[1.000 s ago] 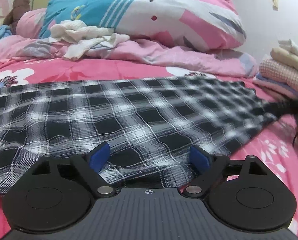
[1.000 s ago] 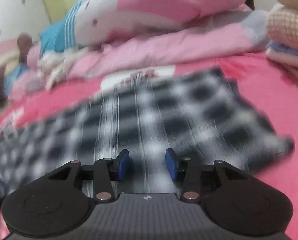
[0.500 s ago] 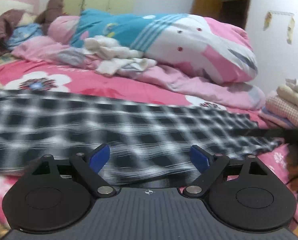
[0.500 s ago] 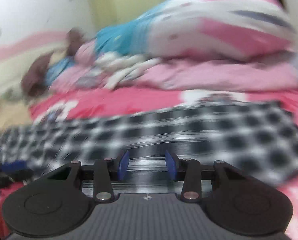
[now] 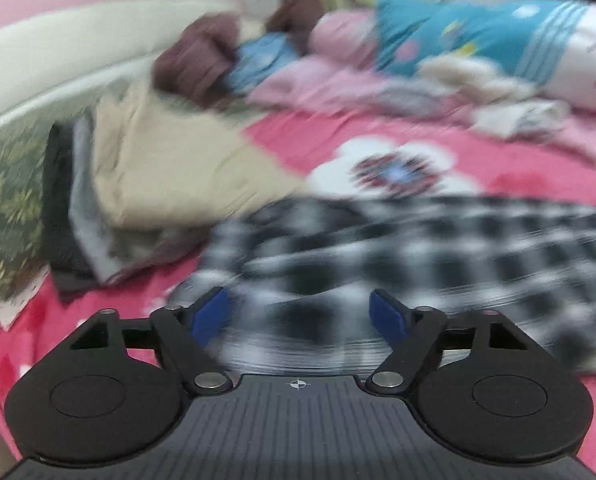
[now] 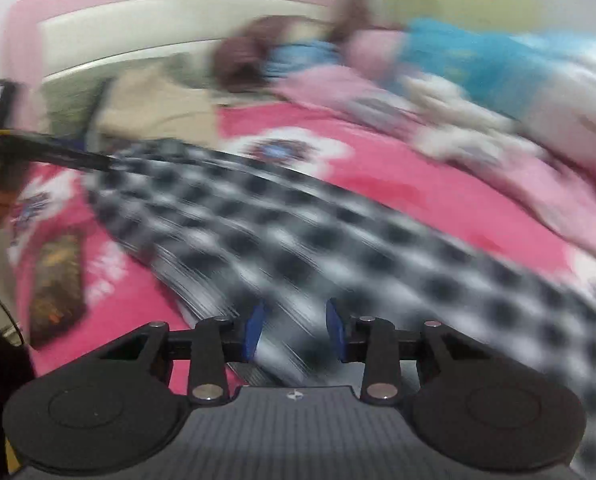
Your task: Fold clothes
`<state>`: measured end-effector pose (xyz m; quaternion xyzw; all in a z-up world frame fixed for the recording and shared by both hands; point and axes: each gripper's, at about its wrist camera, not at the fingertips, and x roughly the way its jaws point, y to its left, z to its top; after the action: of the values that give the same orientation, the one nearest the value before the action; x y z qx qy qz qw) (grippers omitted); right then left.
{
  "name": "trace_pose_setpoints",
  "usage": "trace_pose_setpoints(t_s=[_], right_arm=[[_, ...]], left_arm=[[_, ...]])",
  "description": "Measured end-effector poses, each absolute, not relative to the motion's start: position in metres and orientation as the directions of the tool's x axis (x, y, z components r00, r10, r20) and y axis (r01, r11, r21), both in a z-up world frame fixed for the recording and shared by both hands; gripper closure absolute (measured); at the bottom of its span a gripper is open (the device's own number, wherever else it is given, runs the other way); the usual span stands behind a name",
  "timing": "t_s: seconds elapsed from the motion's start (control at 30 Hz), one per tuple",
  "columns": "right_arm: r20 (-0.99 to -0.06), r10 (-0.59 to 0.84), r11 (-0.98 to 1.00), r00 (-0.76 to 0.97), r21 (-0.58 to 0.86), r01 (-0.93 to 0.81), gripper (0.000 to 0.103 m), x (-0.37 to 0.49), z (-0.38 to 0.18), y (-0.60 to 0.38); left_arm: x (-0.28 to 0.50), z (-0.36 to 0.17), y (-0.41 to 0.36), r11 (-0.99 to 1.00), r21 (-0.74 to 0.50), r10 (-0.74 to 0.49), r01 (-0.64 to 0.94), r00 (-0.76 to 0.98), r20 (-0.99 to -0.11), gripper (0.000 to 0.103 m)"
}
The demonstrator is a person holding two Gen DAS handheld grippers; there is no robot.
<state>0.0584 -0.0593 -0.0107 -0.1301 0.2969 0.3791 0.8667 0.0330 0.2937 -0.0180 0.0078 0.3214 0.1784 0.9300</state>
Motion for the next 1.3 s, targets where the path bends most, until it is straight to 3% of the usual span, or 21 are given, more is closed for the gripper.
trace_pose_setpoints(t_s=[0.2,0.33,0.57,0.67,0.8,1.0,1.13,1.3], right_arm=[[-0.694,0.583,0.569,0.423,-0.024,-0.822,0.075,0.053,-0.047,-0.010],[-0.721,0.584,0.531,0.372,-0.007,-0.847,0.079,0.042,-0.027,-0.019],[-0.640,0.626,0.553,0.445,-0.038,-0.832,0.079,0.066,-0.025,0.020],[-0.692,0.588,0.533,0.419,-0.058,-0.844,0.079,0.065,-0.049,0.024],[-0.683,0.579,0.565,0.445,-0.057,-0.823,0.079,0.052,-0.034,0.005],[-0.596,0.652,0.544,0.469,-0.065,-0.837,0.079,0.051,-0.020,0.029],[-0.682,0.599,0.494,0.420,-0.098,-0.864,0.079,0.050,-0.048,0.044],[-0.669,0.585,0.485,0.459,-0.165,-0.859,0.079,0.029,-0.033,0.037]], left_arm=[[0.034,-0.049,0.320,0.891,0.169,0.434,-0.422,0.677,-0.594,0.026],[0.031,-0.056,0.324,0.889,0.172,0.439,-0.425,0.681,-0.586,0.024],[0.030,-0.063,0.334,0.882,0.130,0.442,-0.454,0.698,-0.564,0.019],[0.026,-0.065,0.341,0.888,0.082,0.415,-0.452,0.712,-0.566,0.018],[0.023,-0.066,0.347,0.890,0.027,0.388,-0.454,0.726,-0.568,0.017],[0.022,-0.066,0.342,0.883,0.051,0.414,-0.466,0.723,-0.553,0.014],[0.018,-0.068,0.347,0.883,0.024,0.403,-0.469,0.731,-0.550,0.010],[0.018,-0.069,0.353,0.886,-0.013,0.379,-0.463,0.743,-0.552,0.008]])
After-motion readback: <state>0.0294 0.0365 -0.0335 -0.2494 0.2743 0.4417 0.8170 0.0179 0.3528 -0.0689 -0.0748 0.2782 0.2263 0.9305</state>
